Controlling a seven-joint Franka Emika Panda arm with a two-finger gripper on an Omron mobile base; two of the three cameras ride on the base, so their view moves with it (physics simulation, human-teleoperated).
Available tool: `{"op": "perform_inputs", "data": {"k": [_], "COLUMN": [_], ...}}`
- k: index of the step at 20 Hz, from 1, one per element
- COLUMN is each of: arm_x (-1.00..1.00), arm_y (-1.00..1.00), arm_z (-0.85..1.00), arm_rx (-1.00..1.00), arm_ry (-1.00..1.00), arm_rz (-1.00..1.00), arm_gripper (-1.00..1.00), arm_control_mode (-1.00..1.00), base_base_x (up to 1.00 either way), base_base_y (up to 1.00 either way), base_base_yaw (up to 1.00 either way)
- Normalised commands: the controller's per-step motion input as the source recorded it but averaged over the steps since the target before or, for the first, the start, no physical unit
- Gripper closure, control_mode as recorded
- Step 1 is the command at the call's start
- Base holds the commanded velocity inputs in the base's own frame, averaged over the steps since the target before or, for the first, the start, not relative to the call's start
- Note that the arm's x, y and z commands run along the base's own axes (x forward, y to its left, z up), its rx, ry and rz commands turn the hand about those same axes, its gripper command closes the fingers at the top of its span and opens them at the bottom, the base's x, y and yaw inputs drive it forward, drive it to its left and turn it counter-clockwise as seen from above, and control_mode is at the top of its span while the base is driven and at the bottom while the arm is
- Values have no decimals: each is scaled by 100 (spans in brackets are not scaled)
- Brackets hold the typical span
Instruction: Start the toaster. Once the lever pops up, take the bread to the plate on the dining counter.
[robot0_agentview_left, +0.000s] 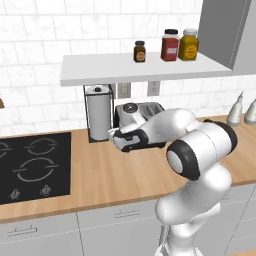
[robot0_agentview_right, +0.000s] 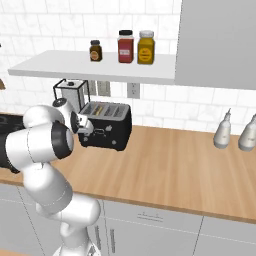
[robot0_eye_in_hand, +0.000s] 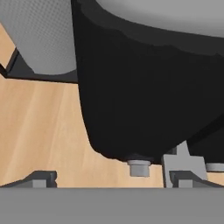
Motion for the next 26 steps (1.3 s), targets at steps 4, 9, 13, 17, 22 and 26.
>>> {"op": "perform_inputs", "data": {"k": [4,9,13,17,22,26], "arm_x": [-5,-57,-76,-40,-14,-2], "arm_y": [0,-2,-1,-11,-24,-27], "arm_z": [-75,16,100,100,100,100], "arm_rx": [0,0,6,8,8,1], "arm_ry": [-7,-21,-24,-6,0,2], "arm_rz": [0,0,0,0,0,0], "arm_gripper": [-100,-100,-100,-100,-100,-100], "arm_control_mode": [-100,-100,-100,-100,-100,-100], "base_base_x": [0,0,0,0,0,0], "base_base_y": [0,0,0,0,0,0], "base_base_yaw": [0,0,0,0,0,0]}}
